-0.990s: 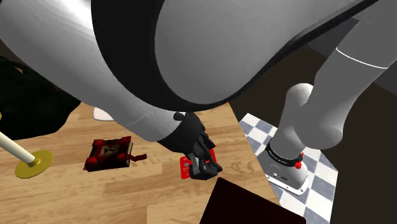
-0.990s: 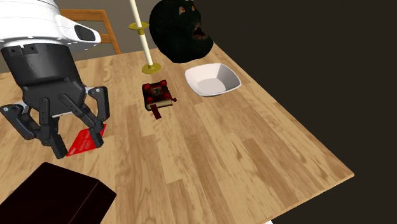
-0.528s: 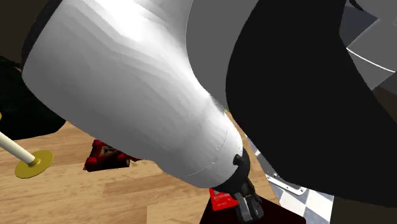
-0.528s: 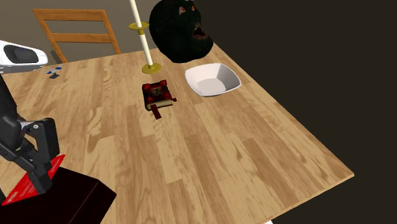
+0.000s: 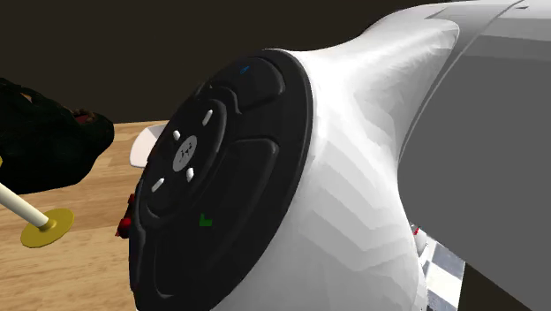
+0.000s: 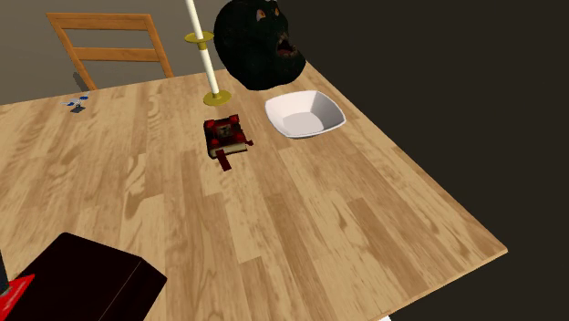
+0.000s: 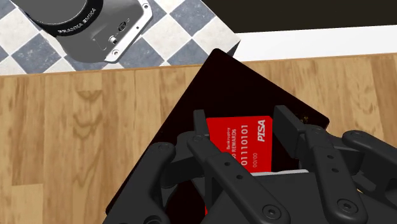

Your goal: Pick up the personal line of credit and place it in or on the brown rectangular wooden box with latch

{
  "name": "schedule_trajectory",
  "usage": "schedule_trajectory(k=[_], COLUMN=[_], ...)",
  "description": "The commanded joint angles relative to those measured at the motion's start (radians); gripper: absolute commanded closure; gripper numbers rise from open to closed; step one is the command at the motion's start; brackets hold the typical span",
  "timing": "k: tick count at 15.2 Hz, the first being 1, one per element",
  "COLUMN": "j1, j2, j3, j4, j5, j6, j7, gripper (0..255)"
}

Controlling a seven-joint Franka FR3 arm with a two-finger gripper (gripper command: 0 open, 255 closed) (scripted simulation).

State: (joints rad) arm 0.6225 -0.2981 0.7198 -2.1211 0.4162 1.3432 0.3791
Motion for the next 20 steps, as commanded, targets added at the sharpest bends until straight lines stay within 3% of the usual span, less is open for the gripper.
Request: schedule_trajectory(k=[1,11,19,20], j1=[0.001,0.001,0.001,0.001], j2=[0.003,0.049,0.051,0.05], j3=[0.006,0.041,0.042,0.041], j4=[-0.023,-0.122,-0.125,-0.125], j5=[0.001,-0.005,-0.005,-0.005], j6=[0.026,0.166,0.171,0.17], j7=[-0.003,-0.015,-0.015,-0.015], gripper=[255,255,255,0])
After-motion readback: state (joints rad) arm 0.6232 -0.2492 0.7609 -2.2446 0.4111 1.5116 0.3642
